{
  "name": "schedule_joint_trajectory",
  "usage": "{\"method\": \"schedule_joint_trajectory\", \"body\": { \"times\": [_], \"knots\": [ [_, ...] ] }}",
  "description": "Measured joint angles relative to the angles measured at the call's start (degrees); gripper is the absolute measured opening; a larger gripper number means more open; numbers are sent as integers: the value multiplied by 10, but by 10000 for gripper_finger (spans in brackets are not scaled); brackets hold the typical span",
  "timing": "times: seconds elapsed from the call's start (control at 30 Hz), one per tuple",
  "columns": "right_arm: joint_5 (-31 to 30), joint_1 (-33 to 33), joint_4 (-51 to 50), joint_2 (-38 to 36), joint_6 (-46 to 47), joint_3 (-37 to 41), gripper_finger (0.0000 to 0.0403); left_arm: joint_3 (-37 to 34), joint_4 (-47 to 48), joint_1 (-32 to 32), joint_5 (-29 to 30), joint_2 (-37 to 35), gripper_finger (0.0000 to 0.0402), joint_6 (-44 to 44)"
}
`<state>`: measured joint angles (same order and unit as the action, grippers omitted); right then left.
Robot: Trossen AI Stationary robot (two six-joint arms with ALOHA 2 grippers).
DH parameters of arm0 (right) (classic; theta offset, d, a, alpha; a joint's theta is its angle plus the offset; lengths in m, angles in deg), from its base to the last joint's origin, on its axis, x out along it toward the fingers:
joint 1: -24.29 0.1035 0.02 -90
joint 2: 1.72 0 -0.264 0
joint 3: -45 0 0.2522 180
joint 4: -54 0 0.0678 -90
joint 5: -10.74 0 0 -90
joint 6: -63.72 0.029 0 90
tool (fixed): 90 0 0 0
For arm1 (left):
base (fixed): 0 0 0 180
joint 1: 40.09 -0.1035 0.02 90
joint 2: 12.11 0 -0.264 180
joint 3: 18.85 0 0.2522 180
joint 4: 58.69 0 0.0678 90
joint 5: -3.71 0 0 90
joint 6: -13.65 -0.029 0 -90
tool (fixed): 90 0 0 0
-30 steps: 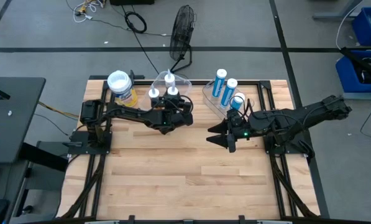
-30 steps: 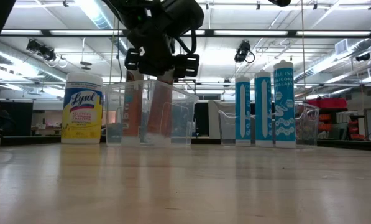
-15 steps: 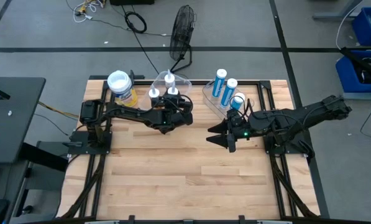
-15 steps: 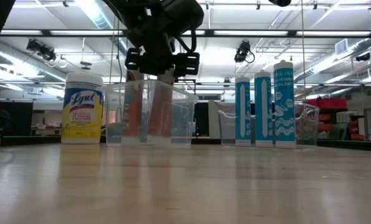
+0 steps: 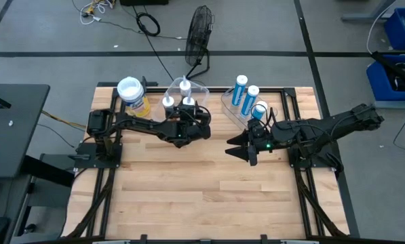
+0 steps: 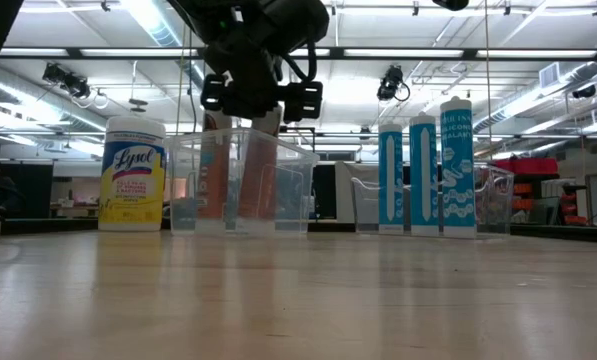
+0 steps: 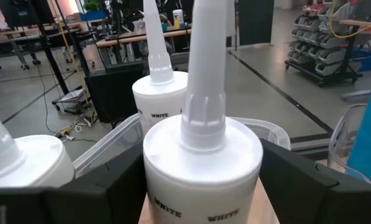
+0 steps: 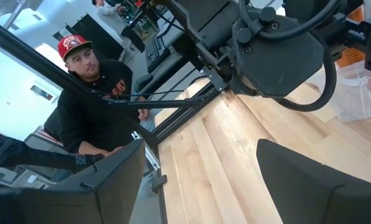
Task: Pick & place silicon tubes, Sealant and Lysol wipes
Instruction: Put the orange sealant into the left transparent bin, then return to Home Position
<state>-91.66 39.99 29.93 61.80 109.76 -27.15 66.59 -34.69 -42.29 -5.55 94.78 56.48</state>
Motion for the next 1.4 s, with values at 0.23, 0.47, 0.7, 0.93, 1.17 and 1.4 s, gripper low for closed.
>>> {"method": "schedule_joint_trajectory", "body": {
  "times": [0.23, 0.47, 0.7, 0.93, 1.17, 1.4],
  "knots": [
    [0, 0, 0, 0, 0, 0, 311, 0, 1, 3, 6, 0, 305, -1],
    [6, 0, 0, 0, 0, 0, 311, -1, 3, 5, 17, -4, 324, -2],
    [14, 0, 0, 0, -2, 0, 311, -1, 2, 5, 31, -12, 336, -28],
    [14, 0, 0, 0, -2, 0, 311, -1, -5, 5, 52, -28, 339, -61],
    [14, 0, -1, 0, 0, 0, 311, -1, -20, 4, 61, -46, 339, -103],
    [14, 0, -1, 0, -2, 0, 311, -1, -32, 5, 63, -56, 339, -122]
  ]
}}
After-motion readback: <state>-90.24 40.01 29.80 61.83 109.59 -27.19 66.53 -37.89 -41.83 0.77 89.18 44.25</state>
